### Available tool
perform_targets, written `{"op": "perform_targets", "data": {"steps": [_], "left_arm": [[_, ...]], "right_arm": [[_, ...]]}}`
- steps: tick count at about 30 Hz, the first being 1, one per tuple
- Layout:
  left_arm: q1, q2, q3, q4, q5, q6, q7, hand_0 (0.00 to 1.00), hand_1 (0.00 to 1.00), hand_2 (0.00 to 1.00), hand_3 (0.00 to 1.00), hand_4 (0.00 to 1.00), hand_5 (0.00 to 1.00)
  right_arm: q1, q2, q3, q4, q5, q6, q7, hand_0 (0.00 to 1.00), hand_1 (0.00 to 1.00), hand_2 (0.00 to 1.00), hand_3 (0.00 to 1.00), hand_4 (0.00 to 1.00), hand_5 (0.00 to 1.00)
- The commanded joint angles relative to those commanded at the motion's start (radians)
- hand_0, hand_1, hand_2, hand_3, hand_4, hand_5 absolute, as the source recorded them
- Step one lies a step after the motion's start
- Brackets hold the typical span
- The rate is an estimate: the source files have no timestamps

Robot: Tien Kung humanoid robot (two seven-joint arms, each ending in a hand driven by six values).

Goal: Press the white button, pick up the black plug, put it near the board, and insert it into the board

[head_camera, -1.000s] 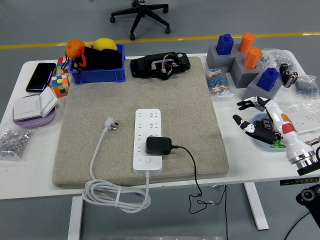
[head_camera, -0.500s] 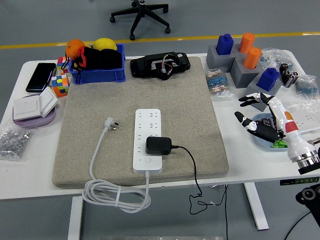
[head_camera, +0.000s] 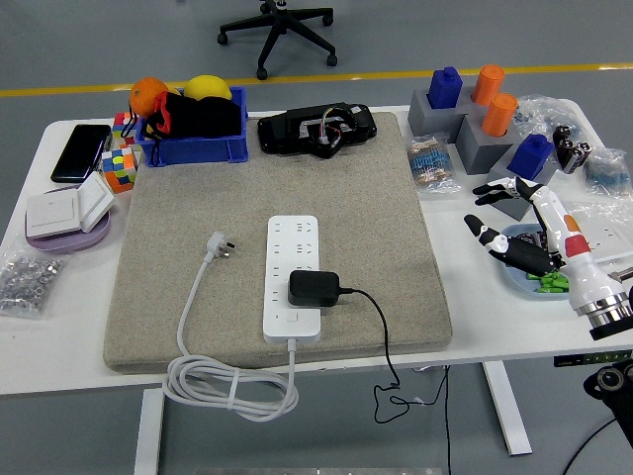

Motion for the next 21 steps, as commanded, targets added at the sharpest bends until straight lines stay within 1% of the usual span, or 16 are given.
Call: {"op": "perform_targets", "data": {"steps": [1,10,21], "left_arm": [[0.000,-0.001,0.002,0.000,-0.003,0.000,0.000,0.473,0.497,0.500,0.586,0.568,0.274],[-0.006,-0.005,0.011,0.000,-0.020,0.003,-0.005,0.473,0.499,0.500,0.586,0.568,0.273],[0.006,-0.007,0.000,0.000,-0.006,0.002,-0.004,0.473,0.497,0.500,0.586,0.568,0.275]], "right_arm": [[-0.001,0.000,0.002,0.001,-0.001,0.001,-0.001,0.654,0.561,0.519,0.584,0.799,0.527],[-0.009,0.006,0.017,0.003,-0.001,0.004,-0.001,0.652,0.558,0.519,0.584,0.796,0.520],[-0.017,0.013,0.029,0.004,-0.004,0.010,-0.002,0.652,0.556,0.516,0.584,0.795,0.515]]}}
